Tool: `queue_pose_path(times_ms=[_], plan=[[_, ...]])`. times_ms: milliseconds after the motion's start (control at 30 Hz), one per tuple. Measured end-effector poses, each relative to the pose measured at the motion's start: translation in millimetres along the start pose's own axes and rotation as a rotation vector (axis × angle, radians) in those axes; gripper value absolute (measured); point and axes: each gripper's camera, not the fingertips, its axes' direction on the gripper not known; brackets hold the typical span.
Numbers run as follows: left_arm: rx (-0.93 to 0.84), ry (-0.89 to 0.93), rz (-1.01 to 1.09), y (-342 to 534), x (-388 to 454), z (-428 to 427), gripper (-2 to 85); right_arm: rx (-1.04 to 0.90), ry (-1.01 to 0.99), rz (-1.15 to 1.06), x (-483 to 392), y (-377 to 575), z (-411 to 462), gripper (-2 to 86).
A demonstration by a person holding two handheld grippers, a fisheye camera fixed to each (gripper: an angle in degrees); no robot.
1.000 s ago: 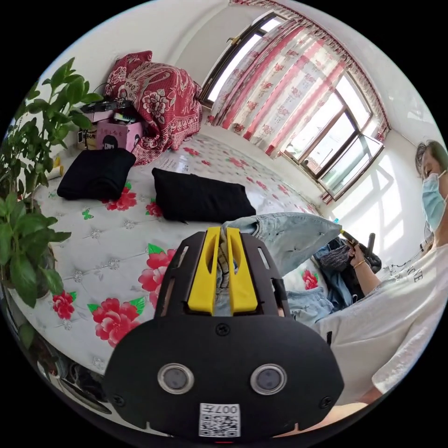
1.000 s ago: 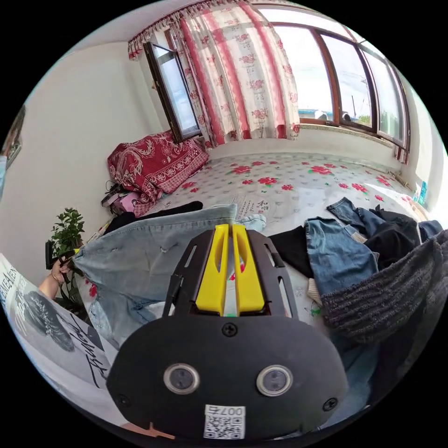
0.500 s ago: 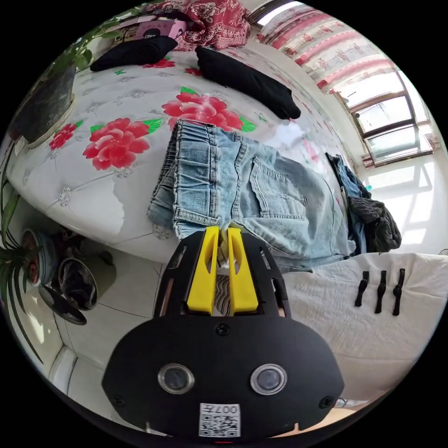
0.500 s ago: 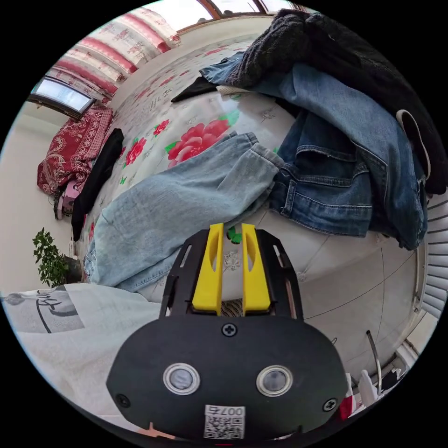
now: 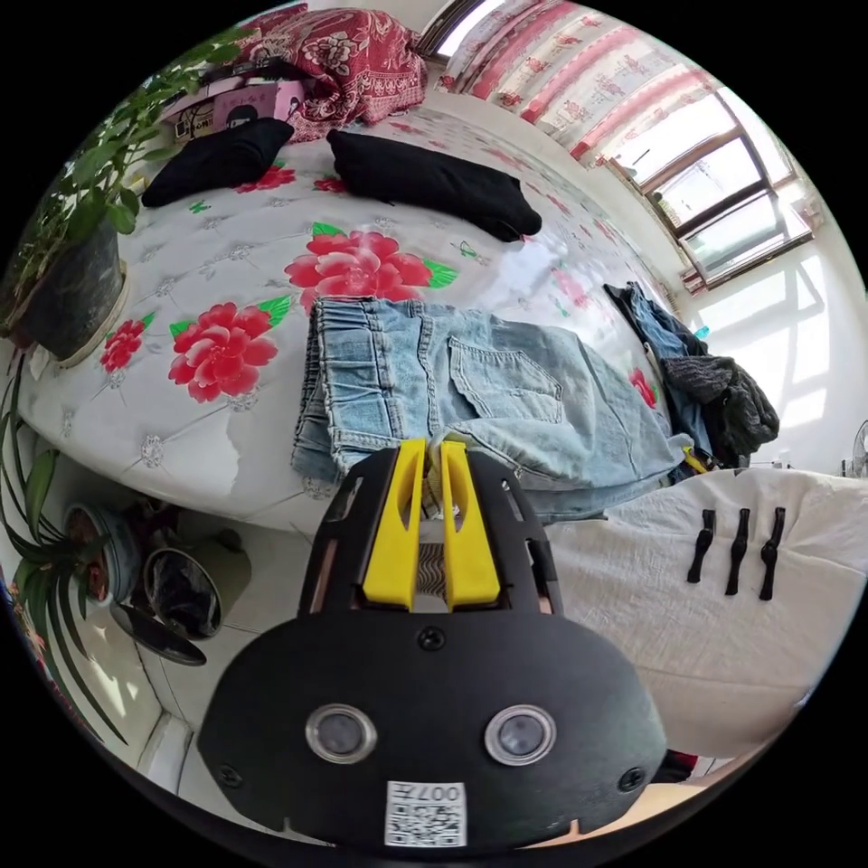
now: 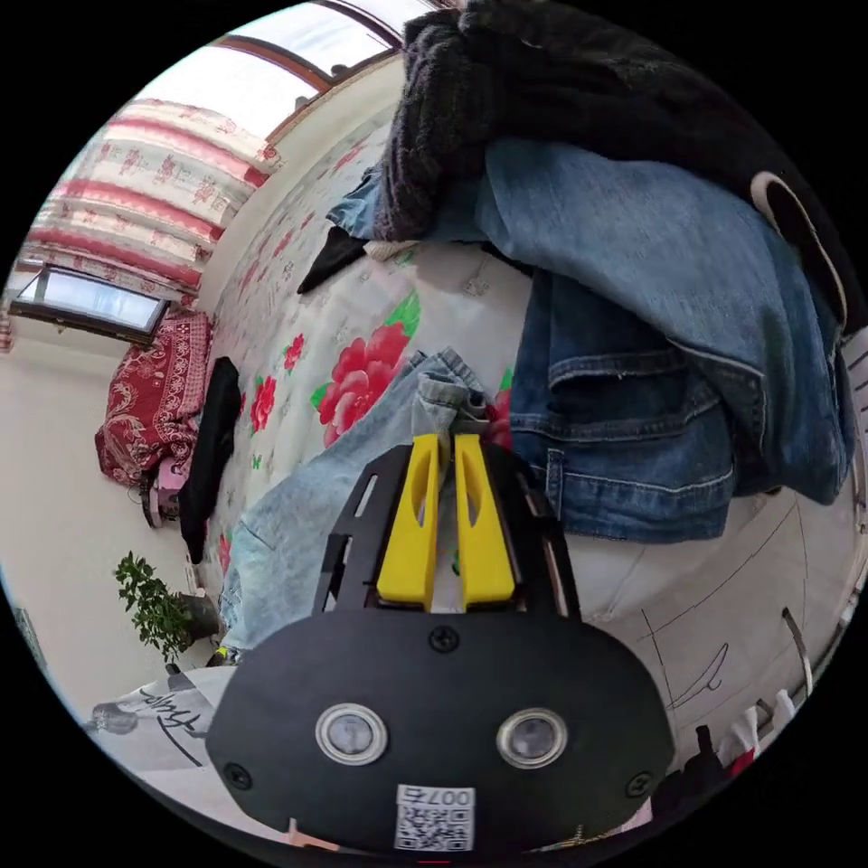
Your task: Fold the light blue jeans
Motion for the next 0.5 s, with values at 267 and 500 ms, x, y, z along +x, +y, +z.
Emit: queue_pose_path(times_ms=[267, 500], plan=[[0.036, -0.068, 0.020, 21.5, 5.0, -4.0, 3.5, 0.154, 0.092, -0.406, -63.2, 44.5, -79.7, 1.4], [-0.003, -0.096, -0.091, 52.4, -8.8, 18.9, 6.0, 0.060, 0.231, -0.096, -5.9, 79.6, -31.5, 3.4]])
